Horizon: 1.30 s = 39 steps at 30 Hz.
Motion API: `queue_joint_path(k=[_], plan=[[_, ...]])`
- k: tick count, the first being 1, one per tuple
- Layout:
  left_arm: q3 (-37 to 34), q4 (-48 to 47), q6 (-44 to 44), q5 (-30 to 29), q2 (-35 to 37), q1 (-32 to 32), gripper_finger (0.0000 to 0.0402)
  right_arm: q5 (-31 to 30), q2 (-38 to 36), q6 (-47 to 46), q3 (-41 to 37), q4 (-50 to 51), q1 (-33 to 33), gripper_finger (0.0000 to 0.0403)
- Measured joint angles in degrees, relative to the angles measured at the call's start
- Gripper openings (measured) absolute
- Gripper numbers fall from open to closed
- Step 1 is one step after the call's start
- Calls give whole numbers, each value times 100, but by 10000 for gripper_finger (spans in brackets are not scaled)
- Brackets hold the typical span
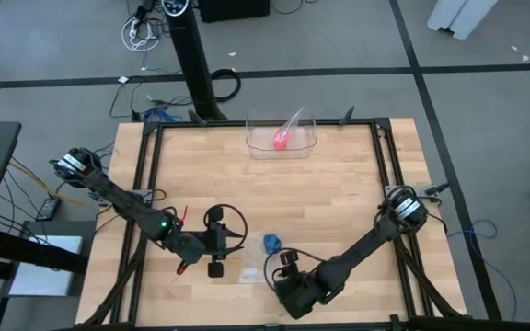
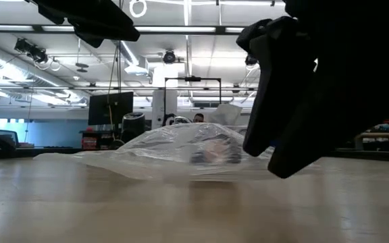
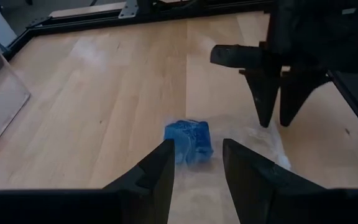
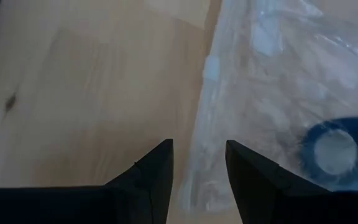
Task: Roll bandage
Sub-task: Close the transparent zip bag
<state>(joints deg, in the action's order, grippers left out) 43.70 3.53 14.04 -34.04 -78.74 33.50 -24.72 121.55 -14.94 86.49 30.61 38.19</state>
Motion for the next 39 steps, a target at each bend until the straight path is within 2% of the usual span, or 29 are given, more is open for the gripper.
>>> queue_joint_path(k=[11, 14, 19, 24, 30, 35, 39], plan=[[0, -17, -3, -11, -2, 0, 143, -538, 228, -177, 154, 385, -124, 129], [0, -9, -4, -11, -2, 0, 143, -563, 226, -144, 154, 426, -184, 99], [0, 40, 39, -4, -2, 4, 143, -572, 224, 52, 152, 677, -241, 13], [2, 415, -58, 218, -2, 4, 143, -338, 167, 109, 152, 706, -275, 4], [4, 917, -743, 91, -4, 91, 143, -326, -475, -81, 150, 860, -231, 2], [7, 1506, -1688, -158, -4, 262, 143, -668, -1171, -272, 150, 1205, -220, 1], [11, 1685, -1900, -192, -4, 357, 143, -888, -1621, -334, 151, 1323, -227, 1]])
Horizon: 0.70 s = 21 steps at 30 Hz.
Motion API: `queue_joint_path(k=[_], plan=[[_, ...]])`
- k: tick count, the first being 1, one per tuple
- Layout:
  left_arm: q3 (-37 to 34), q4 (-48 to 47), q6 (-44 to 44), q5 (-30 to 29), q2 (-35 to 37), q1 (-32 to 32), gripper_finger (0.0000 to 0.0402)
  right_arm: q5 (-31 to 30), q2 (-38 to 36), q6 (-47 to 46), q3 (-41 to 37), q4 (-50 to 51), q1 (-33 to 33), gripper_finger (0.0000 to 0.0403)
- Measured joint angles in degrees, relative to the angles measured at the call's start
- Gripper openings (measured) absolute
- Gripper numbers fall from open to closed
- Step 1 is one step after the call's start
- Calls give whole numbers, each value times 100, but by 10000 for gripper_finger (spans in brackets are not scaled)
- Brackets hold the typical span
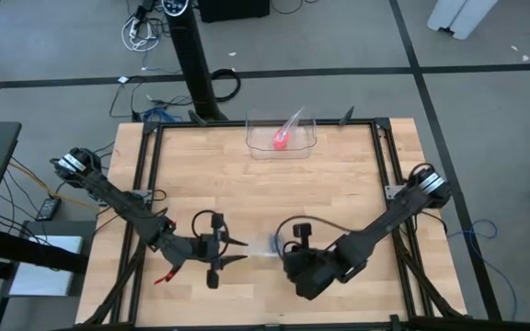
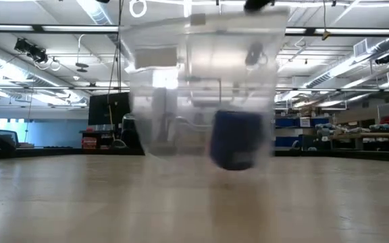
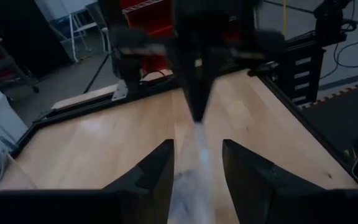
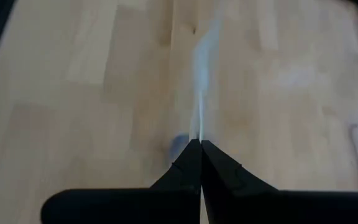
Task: Roll bandage
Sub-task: Close the transparent zip bag
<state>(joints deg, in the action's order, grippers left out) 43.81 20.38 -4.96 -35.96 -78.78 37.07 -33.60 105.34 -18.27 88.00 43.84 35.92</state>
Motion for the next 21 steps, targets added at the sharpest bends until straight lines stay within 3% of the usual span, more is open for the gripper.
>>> queue_joint_path(k=[6, 12, 14, 18, 21], plan=[[0, -57, 294, 59, 0, 170, 143, -128, -444, 34, 1, -7, -4, 1], [1, -577, 1315, 63, 0, 161, 148, -275, -601, 91, -1, -18, 3, 0], [2, -729, 1671, 124, -36, 136, 159, -281, -616, 99, 0, -21, 9, 0], [2, -405, 2038, 781, -447, 47, 196, -278, -616, 141, 1, -10, 9, 0], [4, -49, 2053, 812, -897, -12, 224, -278, -616, 189, -1, -13, 9, 0]])
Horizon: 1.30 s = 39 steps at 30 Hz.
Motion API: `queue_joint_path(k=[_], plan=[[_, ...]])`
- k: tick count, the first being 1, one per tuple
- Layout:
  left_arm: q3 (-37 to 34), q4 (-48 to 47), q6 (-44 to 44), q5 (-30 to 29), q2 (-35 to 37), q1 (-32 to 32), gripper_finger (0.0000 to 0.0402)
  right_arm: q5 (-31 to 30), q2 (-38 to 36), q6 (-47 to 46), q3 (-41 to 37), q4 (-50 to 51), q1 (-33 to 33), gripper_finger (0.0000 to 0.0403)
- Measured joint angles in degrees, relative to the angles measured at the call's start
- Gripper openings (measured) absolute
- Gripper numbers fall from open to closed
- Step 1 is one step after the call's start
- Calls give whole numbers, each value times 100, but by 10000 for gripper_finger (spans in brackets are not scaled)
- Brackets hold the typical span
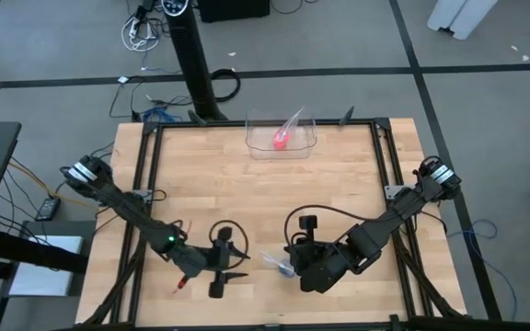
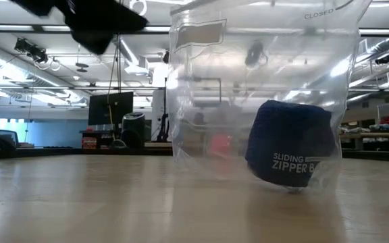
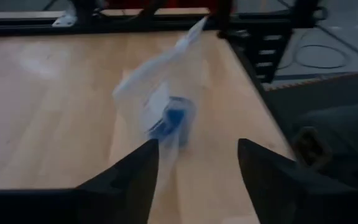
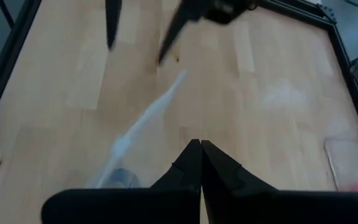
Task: Roll bandage
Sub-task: Close the transparent zip bag
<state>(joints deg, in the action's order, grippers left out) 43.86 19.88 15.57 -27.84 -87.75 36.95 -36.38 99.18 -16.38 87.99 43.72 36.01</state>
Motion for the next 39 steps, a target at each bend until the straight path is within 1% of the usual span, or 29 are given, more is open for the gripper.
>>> queue_joint_path(k=[4, 7, 10, 15, 18, 21, 23, 26, 29, 33, 36, 39], plan=[[0, 394, -74, -415, -399, -117, 250, 32, 0, -178, 0, -8, 0, 11], [0, 461, -171, -690, -474, -190, 262, 409, 0, -613, 0, 51, 0, 33], [0, 588, -236, -812, -467, -215, 268, 783, 0, -1112, 0, 24, -13, 62], [0, 979, -1018, -953, -301, -191, 269, 925, 0, -1720, 1, -156, -13, 110], [17, 1027, -1237, -767, -292, -315, 269, 926, 0, -1706, 2, -215, -13, 126], [115, 810, -1225, -204, -294, -501, 269, 927, 0, -1653, 0, -212, -24, 129], [150, 791, -1220, -18, -294, -612, 265, 927, 0, -1593, 0, -222, -29, 130], [151, 827, -1217, 171, -294, -755, 251, 931, 0, -1441, 0, -261, -39, 130], [151, 876, -1139, 587, -321, -865, 226, 937, 0, -1370, 0, -259, -39, 128], [149, 890, -1084, 937, -360, -958, 176, 951, 0, -1349, 0, -291, -39, 120], [151, 934, -1082, 1006, -357, -987, 135, 953, 0, -1394, 0, -297, -39, 114], [151, 1189, -1090, 1119, -357, -991, 94, 960, 2, -1474, 0, -297, -47, 109]])
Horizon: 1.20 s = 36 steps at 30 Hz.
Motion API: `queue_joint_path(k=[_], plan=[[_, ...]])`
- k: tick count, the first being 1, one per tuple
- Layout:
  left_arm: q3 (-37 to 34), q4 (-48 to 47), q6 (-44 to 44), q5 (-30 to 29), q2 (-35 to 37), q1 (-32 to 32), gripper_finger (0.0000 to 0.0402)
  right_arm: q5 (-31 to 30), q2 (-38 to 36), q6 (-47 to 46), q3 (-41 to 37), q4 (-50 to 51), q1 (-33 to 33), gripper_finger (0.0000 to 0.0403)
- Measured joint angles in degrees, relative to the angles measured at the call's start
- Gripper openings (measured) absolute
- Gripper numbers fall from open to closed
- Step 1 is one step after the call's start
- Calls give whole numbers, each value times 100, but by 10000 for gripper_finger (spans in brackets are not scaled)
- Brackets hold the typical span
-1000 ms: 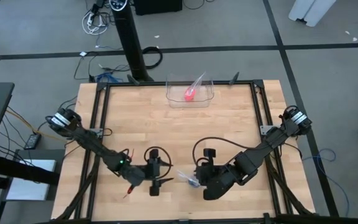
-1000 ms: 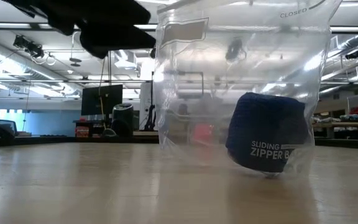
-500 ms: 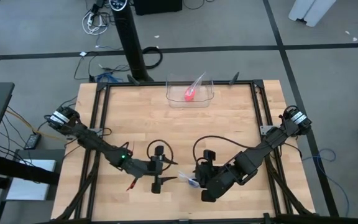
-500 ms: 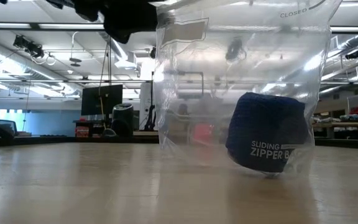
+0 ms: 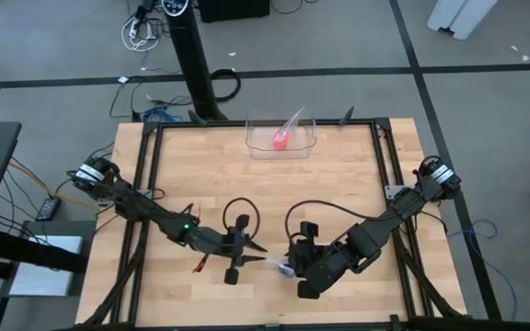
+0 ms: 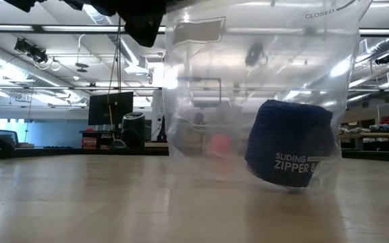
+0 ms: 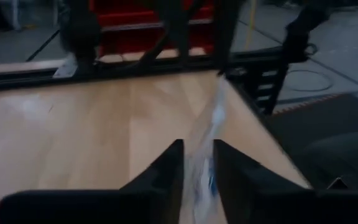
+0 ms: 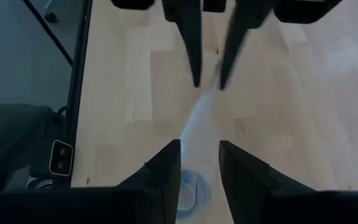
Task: Roll bandage
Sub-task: Close the transparent zip bag
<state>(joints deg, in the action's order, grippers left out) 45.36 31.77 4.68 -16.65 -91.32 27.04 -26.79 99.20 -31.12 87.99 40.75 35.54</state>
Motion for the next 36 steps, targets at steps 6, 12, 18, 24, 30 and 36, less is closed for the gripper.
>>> queue_joint_path(k=[6, 12, 18, 24, 30, 36], plan=[[0, 31, 1, 325, 1, -47, 19, 110, 2, -334, 0, -4, -25, 107], [0, 138, -21, 328, 1, -43, 7, 360, 8, -375, -189, -269, -34, 127], [0, 151, -26, 324, 1, -45, 4, 516, 15, -356, -487, -532, -171, 151], [0, 174, -32, 324, 1, -43, 2, 639, 11, -224, -659, -694, -282, 150], [-2, 168, -32, 319, 1, -43, 1, 730, 13, -231, -791, -831, -301, 129], [-2, 166, -13, 308, 1, -43, 1, 621, 11, -181, -789, -831, -297, 64]])
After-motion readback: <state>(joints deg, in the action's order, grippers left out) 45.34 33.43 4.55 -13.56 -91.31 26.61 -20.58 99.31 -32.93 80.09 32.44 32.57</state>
